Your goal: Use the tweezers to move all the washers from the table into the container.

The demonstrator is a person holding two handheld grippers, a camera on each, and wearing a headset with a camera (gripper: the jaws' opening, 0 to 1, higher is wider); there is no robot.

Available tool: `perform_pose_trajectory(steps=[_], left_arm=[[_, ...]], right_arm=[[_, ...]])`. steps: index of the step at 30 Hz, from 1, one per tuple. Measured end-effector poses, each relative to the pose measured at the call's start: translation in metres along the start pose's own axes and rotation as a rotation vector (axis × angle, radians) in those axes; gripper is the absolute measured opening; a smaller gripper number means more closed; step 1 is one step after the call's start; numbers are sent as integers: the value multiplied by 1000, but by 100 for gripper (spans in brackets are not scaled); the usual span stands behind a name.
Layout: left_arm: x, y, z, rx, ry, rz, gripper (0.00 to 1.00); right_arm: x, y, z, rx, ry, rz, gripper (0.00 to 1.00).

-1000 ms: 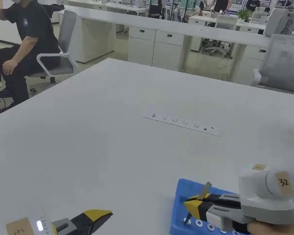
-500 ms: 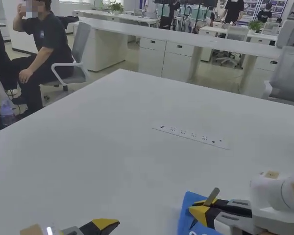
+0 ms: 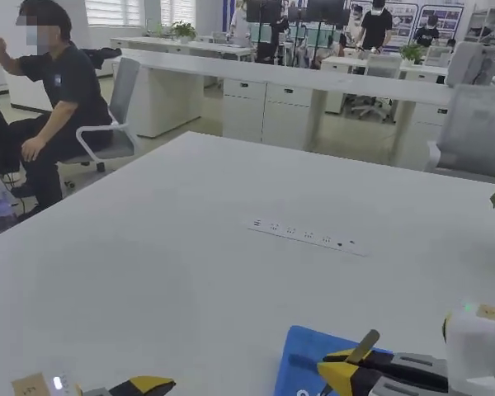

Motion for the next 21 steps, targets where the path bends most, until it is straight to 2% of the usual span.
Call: perform_pose_trajectory(steps=[2,6,12,15,18,19,21], left_arm=[[0,-2,-2,27,-14,10,64],[0,0,-2,42,-4,3,66],[3,0,-4,101,22,44,66],[4,5,-7,135,17,63,62],[7,3,-17,182,-5,93,59],[8,3,-20,185,-11,97,57],[7,-2,-32,180,-39,117,51]], right_arm=[[5,4,3,1,0,-3,4],[14,11,10,-12,-7,-11,4],[20,26,20,-21,-4,-37,4],[21,34,27,-18,8,-56,4],[24,41,38,1,52,-62,4],[25,42,41,7,61,-63,4],[27,47,47,17,84,-78,4]])
Point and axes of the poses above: the centre of the closed fingertips' face, and the gripper's own axes: x roughly backward along the fingers, y roughly to its left, z roughly out of its underside, the point moved 4 cm from there along x, roughly backward along the fingers, and after that the axes turned 12 degrees about -z, right-handed, at the moved point
